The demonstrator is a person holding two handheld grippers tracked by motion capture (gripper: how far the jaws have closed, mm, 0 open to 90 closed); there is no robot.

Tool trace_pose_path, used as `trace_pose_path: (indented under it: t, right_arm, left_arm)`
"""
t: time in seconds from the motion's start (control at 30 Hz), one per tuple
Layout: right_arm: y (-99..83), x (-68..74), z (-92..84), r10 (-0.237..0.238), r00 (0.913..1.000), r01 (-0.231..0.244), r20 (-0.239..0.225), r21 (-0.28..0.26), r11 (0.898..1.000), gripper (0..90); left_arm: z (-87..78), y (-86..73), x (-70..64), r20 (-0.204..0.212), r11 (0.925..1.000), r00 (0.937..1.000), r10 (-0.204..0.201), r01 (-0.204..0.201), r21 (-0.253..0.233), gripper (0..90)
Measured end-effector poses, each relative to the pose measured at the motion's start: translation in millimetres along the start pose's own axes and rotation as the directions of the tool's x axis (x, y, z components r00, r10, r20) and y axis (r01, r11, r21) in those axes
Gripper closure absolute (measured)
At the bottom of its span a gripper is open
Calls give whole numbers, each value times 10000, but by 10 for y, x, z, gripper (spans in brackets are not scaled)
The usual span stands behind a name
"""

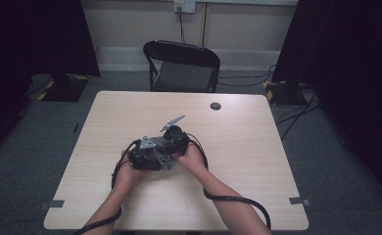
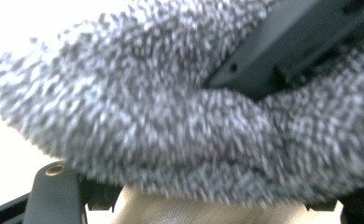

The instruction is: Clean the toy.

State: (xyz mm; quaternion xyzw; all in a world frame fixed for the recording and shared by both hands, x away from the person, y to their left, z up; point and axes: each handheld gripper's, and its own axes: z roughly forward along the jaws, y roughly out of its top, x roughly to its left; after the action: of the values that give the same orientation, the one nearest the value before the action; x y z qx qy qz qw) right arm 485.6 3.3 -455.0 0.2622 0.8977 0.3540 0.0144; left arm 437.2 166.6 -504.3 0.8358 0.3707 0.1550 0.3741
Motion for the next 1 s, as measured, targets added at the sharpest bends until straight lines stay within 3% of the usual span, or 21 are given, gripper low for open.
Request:
trace_pose_path:
  t: [0.3, 0.47, 1.0]
  right_arm:
    - [-28, -160, -71, 539, 9983, -536, 229, -124, 9985, 760]
    - [-34, -211, -101, 556, 9972, -551, 496, -110, 9984, 760]
    - [-137, -498, -193, 1228, 9850, -1225, 1212, -98, 9924, 759]
  left_arm:
    - [0, 0, -1, 0, 10000, 10000, -6, 6, -1, 241]
    - [0, 0, 0, 0, 10000, 10000, 5, -5, 5, 241]
    - [1, -1, 0, -8, 10000, 10000, 9, -9, -7, 241]
